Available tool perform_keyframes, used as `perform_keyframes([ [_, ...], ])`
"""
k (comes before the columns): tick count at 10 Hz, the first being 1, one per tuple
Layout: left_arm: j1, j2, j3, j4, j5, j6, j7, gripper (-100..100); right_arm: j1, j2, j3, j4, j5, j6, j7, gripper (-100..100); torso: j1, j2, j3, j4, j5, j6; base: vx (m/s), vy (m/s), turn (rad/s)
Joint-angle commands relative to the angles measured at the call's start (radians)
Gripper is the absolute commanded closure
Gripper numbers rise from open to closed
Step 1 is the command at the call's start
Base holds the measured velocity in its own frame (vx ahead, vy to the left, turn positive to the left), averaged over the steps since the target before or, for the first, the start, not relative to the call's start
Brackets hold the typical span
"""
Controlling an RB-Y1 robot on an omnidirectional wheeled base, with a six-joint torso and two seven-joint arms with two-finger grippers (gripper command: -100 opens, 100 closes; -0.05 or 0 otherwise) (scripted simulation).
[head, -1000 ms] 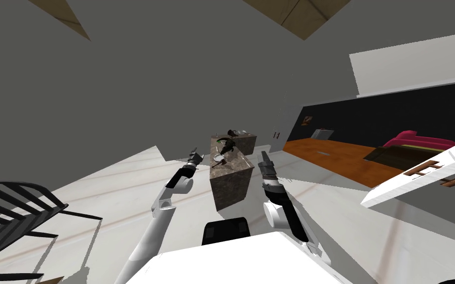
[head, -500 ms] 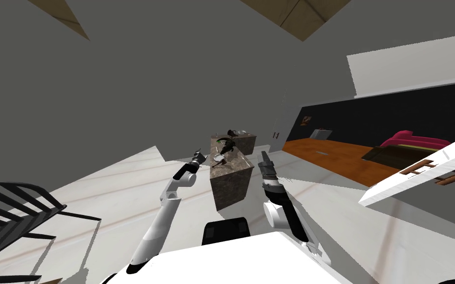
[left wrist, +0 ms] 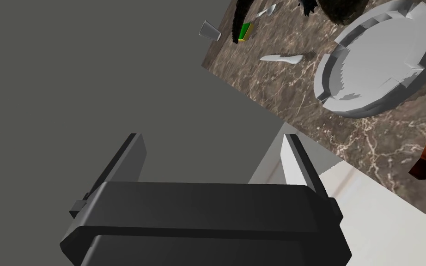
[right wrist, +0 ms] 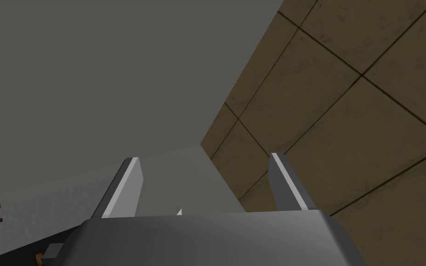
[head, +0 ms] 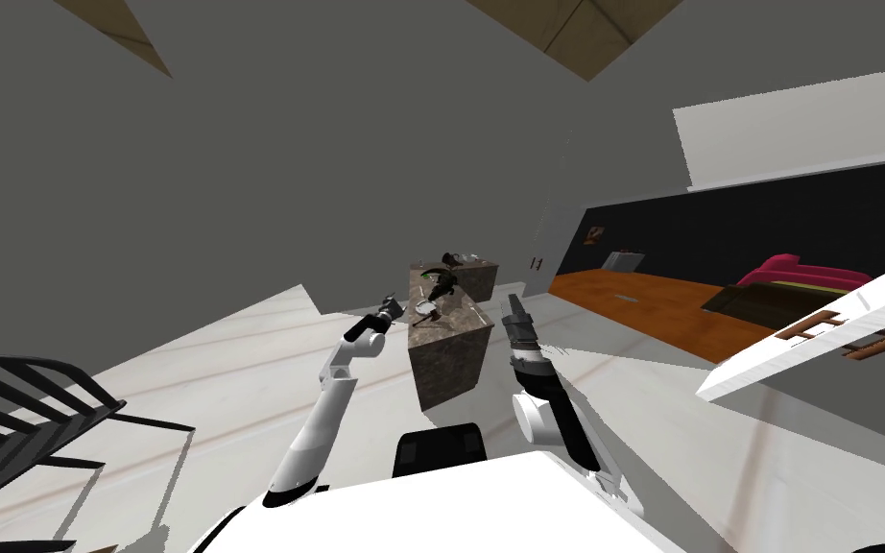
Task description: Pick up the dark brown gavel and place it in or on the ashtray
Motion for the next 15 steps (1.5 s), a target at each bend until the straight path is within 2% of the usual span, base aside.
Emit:
perform_keyframes([
  [1,-0.037,-0.006,0.0,0.043,0.013,0.05,0.003,-100,0.0,0.0,0.0,0.0,0.0,0.0,0.0,0,0.0,0.0,0.0,0.0,0.0,0.0,0.011,-0.005,-0.004],
  [3,-0.037,-0.006,0.0,0.043,0.013,0.08,0.003,-100,0.0,0.0,0.0,0.0,0.0,0.0,0.0,0,0.0,-0.001,0.0,0.0,0.0,0.0,0.01,-0.004,-0.003],
  [4,-0.073,-0.011,0.003,0.081,0.024,0.121,0.005,-100,0.0,0.0,0.0,0.0,0.0,0.0,0.0,0,0.0,0.0,0.0,0.0,0.0,0.0,0.014,-0.005,-0.002],
  [5,-0.073,-0.011,0.003,0.081,0.024,0.149,0.005,-100,0.0,0.0,0.0,0.0,0.0,0.0,0.0,0,0.0,-0.001,0.0,0.0,0.0,0.0,0.017,-0.008,-0.006],
  [6,-0.108,-0.015,0.005,0.12,0.036,0.179,0.006,-100,0.0,0.0,0.0,0.0,0.0,0.0,0.0,0,-0.001,-0.001,0.0,0.0,0.0,0.0,0.028,-0.017,-0.002],
  [8,-0.108,-0.015,0.005,0.12,0.036,0.224,0.006,-100,0.0,0.0,0.0,0.0,0.0,0.0,0.0,0,-0.001,-0.002,-0.001,0.0,0.0,0.0,0.021,-0.009,0.0],
  [9,-0.142,-0.018,0.008,0.158,0.046,0.257,0.006,-100,0.0,0.0,0.0,0.0,0.0,0.0,0.0,0,0.0,-0.001,-0.001,0.0,0.0,0.0,0.023,-0.007,0.0],
  [11,-0.142,-0.018,0.008,0.158,0.046,0.295,0.006,-100,0.0,0.0,0.0,0.0,0.0,0.0,0.0,0,-0.001,-0.001,-0.001,0.0,0.0,0.0,0.018,-0.007,-0.001],
  [12,-0.174,-0.022,0.01,0.195,0.055,0.334,0.004,-100,0.0,0.0,0.0,0.0,0.0,0.0,0.0,0,0.0,-0.001,0.0,0.0,0.0,0.0,0.02,-0.014,0.001],
  [14,-0.174,-0.022,0.01,0.195,0.055,0.364,0.004,-100,0.0,0.0,0.0,0.0,0.0,0.0,0.0,0,-0.001,-0.001,-0.001,0.0,0.0,0.0,0.017,-0.016,0.0],
  [15,-0.205,-0.026,0.013,0.232,0.064,0.404,0.002,-100,0.0,0.0,0.0,0.0,0.0,0.0,0.0,0,-0.001,0.0,0.0,0.0,0.0,0.0,0.025,-0.011,0.003],
])
